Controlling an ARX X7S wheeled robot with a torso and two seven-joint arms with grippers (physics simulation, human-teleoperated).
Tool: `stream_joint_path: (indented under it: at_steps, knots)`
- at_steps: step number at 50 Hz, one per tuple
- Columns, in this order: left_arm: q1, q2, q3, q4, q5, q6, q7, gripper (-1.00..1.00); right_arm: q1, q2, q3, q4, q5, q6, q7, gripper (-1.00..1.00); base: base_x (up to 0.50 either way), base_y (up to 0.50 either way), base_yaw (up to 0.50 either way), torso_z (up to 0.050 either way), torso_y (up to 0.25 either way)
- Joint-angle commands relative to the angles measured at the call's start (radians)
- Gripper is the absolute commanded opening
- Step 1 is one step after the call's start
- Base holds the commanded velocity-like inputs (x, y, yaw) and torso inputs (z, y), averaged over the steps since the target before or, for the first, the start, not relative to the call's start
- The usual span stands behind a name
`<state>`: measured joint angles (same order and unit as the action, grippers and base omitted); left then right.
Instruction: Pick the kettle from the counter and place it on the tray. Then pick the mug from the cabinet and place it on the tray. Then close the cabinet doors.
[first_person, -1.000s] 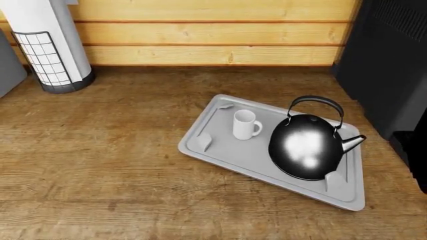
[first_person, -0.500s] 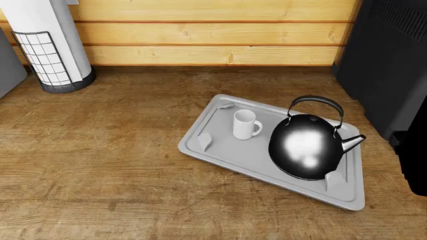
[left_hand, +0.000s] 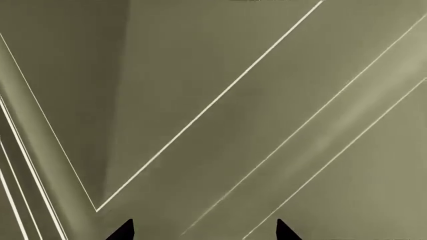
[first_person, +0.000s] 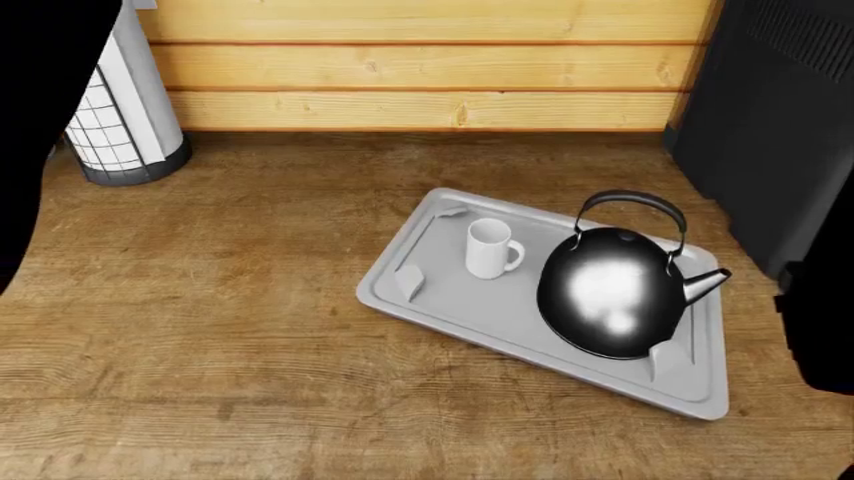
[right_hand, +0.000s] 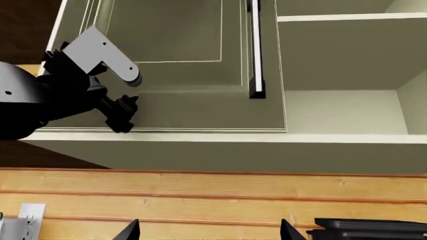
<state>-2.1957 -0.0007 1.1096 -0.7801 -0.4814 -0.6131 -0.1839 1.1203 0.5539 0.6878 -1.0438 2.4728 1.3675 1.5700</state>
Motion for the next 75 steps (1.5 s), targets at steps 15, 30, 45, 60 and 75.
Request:
stream_joint_path:
  at_steps: [15,30,45,60,75]
  knots:
    - [-0.024,-0.041,0.193,-0.225,-0.611,0.207,0.023,1.0,-0.004,-0.013,0.018,-0.003,0.008,0.018,0.001,1.0,0.0,0.0,0.0,0.0,0.0]
    - [0.101,-0.655,-0.15,0.884,-0.954,0.226,-0.5,1.0,0.038,0.022,-0.052,-0.003,-0.02,-0.034,0.001,1.0,0.0,0.0,0.0,0.0,0.0]
    - [0.8,-1.245,-0.28,1.711,-0.859,0.736,-0.797,1.0,0.078,0.067,-0.105,-0.003,-0.067,-0.056,0.001,1.0,0.0,0.0,0.0,0.0,0.0]
    - [0.986,-1.391,-0.252,1.8,-0.739,0.946,-0.844,1.0,0.19,0.134,-0.225,-0.003,-0.145,-0.117,0.001,1.0,0.0,-0.36,0.0,0.0,0.0]
    - [1.022,-1.387,-0.235,1.801,-0.738,0.995,-0.85,1.0,0.178,0.12,-0.216,-0.003,-0.147,-0.101,0.001,1.0,0.0,-0.5,0.0,0.0,0.0]
